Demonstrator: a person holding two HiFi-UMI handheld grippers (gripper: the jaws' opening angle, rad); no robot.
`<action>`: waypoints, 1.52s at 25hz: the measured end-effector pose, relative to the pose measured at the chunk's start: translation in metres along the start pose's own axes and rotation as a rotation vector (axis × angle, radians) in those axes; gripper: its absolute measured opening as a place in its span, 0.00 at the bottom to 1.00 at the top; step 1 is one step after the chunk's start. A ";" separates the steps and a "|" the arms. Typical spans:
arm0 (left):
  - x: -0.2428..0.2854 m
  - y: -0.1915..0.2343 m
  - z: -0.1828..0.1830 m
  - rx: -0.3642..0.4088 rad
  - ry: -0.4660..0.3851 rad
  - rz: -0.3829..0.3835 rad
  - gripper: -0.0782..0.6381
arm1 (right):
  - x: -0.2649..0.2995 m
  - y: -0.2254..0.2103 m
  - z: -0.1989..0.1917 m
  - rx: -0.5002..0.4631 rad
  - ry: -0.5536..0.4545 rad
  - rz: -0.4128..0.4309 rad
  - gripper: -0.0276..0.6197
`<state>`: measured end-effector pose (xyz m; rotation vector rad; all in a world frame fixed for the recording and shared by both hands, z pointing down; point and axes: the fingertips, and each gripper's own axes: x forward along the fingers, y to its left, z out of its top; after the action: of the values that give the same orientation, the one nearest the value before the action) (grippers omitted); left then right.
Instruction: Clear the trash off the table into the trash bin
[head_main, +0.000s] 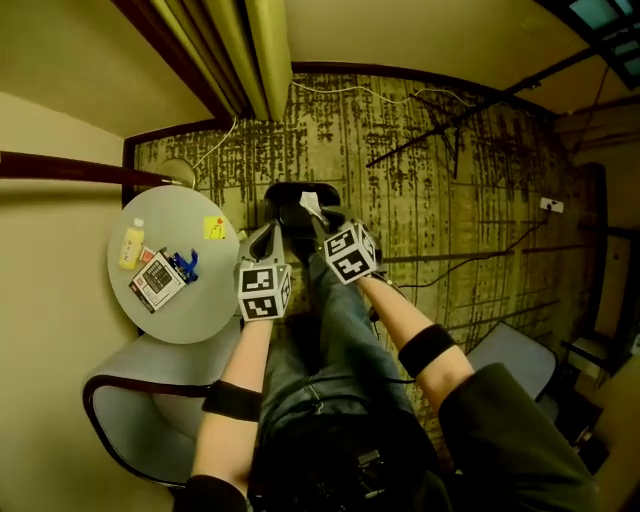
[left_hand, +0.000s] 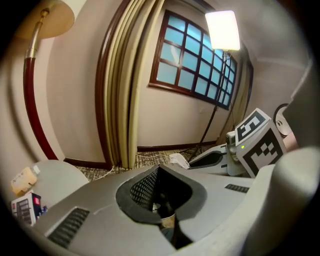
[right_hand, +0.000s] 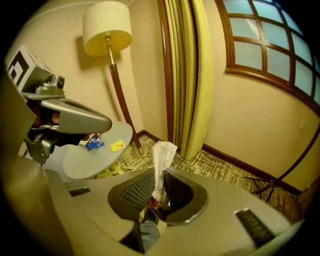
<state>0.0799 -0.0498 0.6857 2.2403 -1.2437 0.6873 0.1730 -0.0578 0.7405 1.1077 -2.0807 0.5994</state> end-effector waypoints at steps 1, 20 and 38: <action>0.015 0.002 -0.011 -0.005 0.015 -0.003 0.11 | 0.017 -0.004 -0.012 0.007 0.019 0.004 0.16; 0.219 0.034 -0.224 -0.043 0.176 -0.028 0.11 | 0.241 -0.025 -0.238 0.015 0.255 0.067 0.17; 0.221 0.029 -0.222 -0.080 0.179 -0.026 0.11 | 0.258 -0.018 -0.277 -0.042 0.385 0.101 0.54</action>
<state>0.1140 -0.0622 0.9981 2.0770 -1.1329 0.7949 0.1864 -0.0180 1.1176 0.7940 -1.8112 0.7502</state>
